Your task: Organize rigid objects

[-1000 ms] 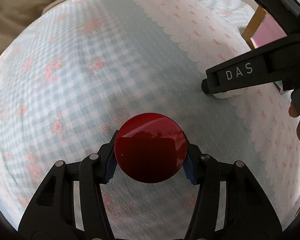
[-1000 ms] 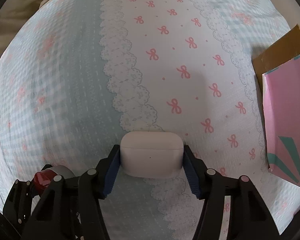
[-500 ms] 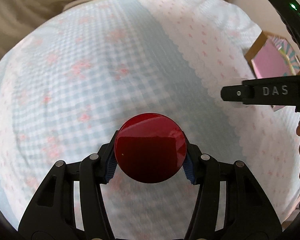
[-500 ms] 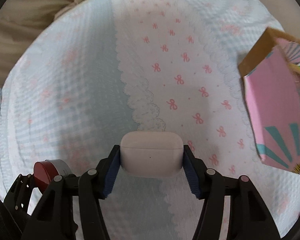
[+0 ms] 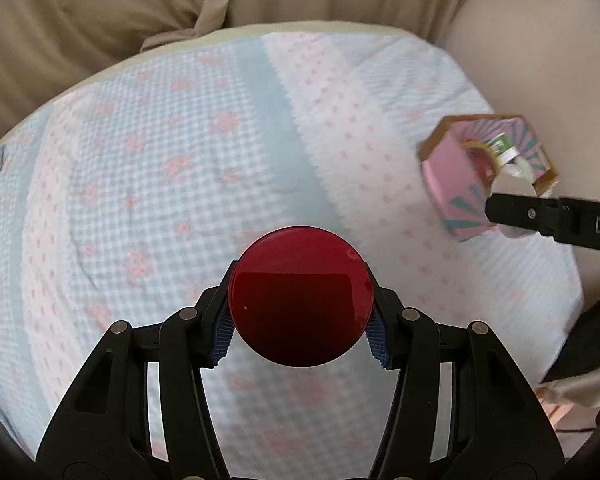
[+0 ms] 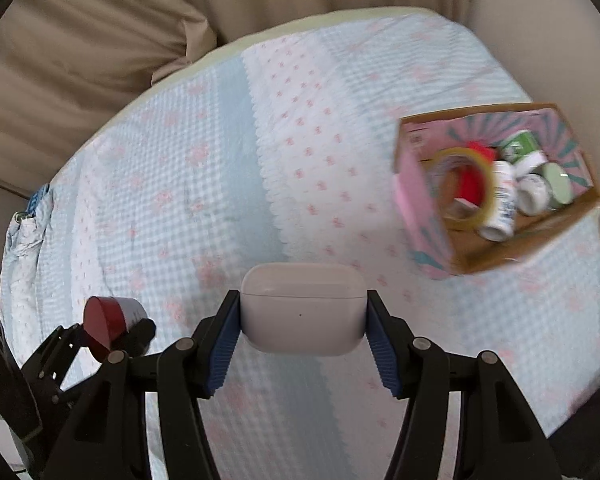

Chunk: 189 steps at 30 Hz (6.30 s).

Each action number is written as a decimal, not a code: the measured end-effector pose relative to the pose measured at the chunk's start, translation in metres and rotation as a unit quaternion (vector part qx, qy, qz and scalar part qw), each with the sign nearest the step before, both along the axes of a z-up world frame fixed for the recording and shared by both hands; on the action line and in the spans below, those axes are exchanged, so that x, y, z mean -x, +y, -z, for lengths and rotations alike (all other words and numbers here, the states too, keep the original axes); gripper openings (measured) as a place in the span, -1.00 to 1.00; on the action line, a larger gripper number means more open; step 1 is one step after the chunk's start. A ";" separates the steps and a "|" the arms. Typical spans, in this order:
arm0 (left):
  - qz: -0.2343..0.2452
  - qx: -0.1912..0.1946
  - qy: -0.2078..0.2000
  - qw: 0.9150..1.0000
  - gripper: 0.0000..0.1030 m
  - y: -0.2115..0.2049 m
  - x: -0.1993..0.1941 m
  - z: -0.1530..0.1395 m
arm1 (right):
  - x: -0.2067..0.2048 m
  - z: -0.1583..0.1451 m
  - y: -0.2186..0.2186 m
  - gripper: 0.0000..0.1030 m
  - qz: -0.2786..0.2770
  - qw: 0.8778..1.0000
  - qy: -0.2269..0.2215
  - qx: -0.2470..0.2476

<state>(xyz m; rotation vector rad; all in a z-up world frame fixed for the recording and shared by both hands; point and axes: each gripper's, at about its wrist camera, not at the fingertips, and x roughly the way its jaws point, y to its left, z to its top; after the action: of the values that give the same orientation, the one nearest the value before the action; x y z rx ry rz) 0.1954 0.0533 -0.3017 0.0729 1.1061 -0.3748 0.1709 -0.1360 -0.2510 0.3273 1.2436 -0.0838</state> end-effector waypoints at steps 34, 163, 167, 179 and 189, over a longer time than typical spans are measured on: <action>0.024 0.024 0.015 0.999 -0.01 -0.330 -0.014 -0.031 | 0.006 0.004 -0.324 0.08 -0.020 0.999 0.026 0.000; -0.148 0.023 -0.211 0.966 1.00 -0.054 0.157 -0.283 | 0.142 -0.255 -0.111 0.99 -0.088 0.953 -0.265 0.120; -0.148 0.022 -0.211 0.966 1.00 -0.054 0.156 -0.283 | 0.143 -0.254 -0.111 0.99 -0.088 0.953 -0.264 0.121; -0.146 0.018 -0.213 0.966 1.00 -0.051 0.149 -0.282 | 0.138 -0.253 -0.108 0.99 -0.091 0.952 -0.265 0.122; -0.147 0.021 -0.211 0.966 1.00 -0.048 0.146 -0.281 | 0.135 -0.252 -0.105 0.99 -0.092 0.952 -0.264 0.122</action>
<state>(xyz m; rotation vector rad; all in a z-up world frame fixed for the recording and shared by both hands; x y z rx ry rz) 0.0495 0.0053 -0.0206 -0.0473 0.6717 -0.1063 0.0356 -0.2408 0.0014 0.0088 0.7151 0.0127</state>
